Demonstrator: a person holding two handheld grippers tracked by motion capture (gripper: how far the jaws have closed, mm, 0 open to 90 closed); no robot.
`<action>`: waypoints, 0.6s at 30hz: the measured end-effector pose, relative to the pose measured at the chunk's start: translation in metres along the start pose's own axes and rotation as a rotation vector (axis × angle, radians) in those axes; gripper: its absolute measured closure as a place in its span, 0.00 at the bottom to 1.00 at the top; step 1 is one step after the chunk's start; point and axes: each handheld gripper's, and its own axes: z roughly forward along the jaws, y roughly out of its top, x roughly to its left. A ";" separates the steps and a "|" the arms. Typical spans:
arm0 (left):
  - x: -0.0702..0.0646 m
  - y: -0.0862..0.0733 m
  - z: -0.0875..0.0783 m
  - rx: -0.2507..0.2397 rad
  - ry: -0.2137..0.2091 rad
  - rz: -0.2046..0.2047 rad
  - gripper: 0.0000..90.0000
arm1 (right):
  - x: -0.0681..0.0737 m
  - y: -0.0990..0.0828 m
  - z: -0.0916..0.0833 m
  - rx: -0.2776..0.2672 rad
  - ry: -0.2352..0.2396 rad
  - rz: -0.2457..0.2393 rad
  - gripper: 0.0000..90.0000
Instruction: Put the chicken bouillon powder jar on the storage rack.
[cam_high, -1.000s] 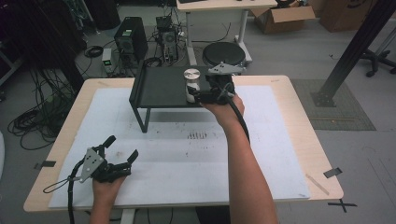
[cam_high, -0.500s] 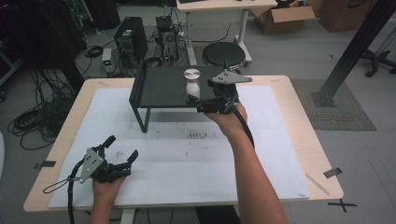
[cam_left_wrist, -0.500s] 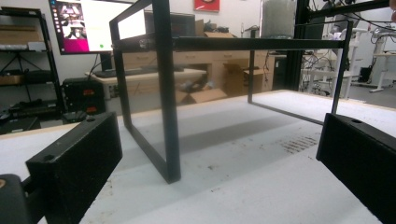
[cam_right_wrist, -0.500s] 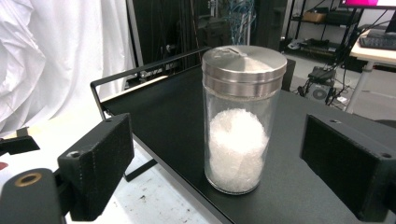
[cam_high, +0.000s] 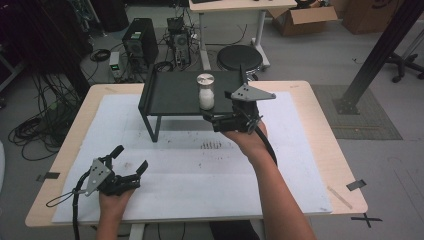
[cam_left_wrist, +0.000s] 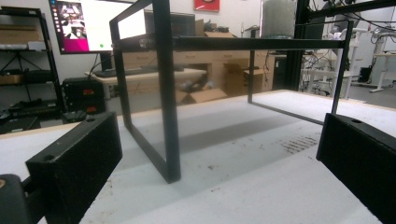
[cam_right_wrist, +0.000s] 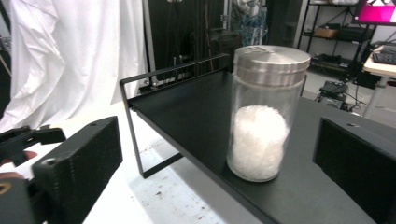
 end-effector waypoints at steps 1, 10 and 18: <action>0.000 0.000 0.000 0.000 0.000 0.000 0.01 | 0.001 -0.002 -0.001 -0.004 0.004 -0.003 0.00; 0.000 0.000 0.000 0.001 -0.001 0.005 0.01 | 0.009 -0.025 -0.009 -0.015 0.055 -0.019 0.00; 0.000 0.000 0.000 0.000 -0.001 0.004 0.01 | 0.010 -0.041 -0.012 -0.021 0.067 -0.015 0.00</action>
